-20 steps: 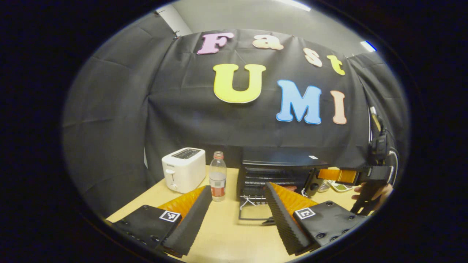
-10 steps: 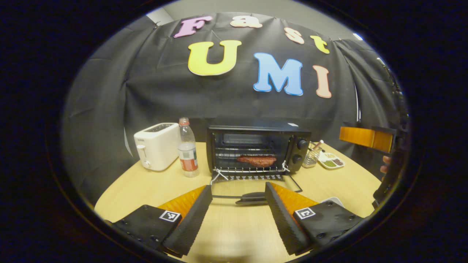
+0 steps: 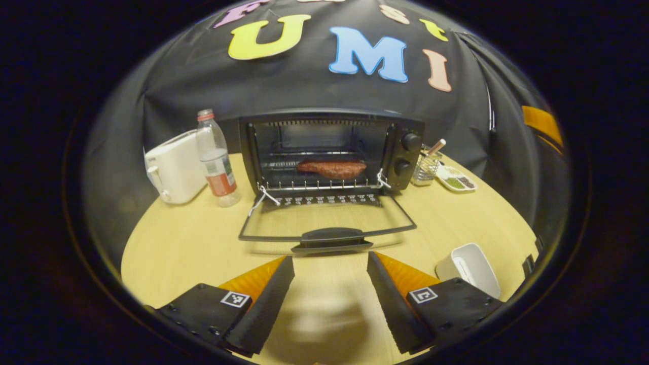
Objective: Open the electric oven with the left hand, put the food in, and close the electric oven.
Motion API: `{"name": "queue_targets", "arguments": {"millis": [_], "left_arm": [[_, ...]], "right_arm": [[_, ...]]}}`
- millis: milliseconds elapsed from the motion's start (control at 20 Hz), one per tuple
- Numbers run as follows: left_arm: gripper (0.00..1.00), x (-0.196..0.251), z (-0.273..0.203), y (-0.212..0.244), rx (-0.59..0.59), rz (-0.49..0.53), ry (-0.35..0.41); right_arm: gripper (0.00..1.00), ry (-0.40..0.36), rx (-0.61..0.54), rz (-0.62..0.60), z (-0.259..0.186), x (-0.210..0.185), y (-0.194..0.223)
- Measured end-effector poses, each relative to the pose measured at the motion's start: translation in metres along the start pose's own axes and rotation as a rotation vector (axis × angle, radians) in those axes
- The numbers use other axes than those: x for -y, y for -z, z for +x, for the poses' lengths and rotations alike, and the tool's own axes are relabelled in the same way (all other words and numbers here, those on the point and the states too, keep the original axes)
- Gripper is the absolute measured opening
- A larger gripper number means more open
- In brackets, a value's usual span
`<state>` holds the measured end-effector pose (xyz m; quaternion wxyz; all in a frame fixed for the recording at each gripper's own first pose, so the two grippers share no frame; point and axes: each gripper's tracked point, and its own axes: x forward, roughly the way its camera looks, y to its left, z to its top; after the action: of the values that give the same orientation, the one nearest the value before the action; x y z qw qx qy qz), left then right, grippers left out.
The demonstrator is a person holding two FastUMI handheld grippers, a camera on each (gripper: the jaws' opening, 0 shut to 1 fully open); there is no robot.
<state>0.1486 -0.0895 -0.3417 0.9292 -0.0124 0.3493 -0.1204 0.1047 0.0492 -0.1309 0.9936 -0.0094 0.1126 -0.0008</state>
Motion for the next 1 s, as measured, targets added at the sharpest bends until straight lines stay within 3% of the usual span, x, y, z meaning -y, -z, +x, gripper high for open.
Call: {"name": "queue_targets", "arguments": {"millis": [350,1000], "left_arm": [[0.98,-0.003,0.036,0.022,-0.129,0.018,-0.017],[0.98,-0.015,0.061,0.017,-0.149,0.027,-0.067]], "right_arm": [[0.98,0.042,0.014,-0.073,-0.008,0.003,-0.007],[0.95,0.047,-0.027,-0.052,-0.015,0.012,0.004]]}}
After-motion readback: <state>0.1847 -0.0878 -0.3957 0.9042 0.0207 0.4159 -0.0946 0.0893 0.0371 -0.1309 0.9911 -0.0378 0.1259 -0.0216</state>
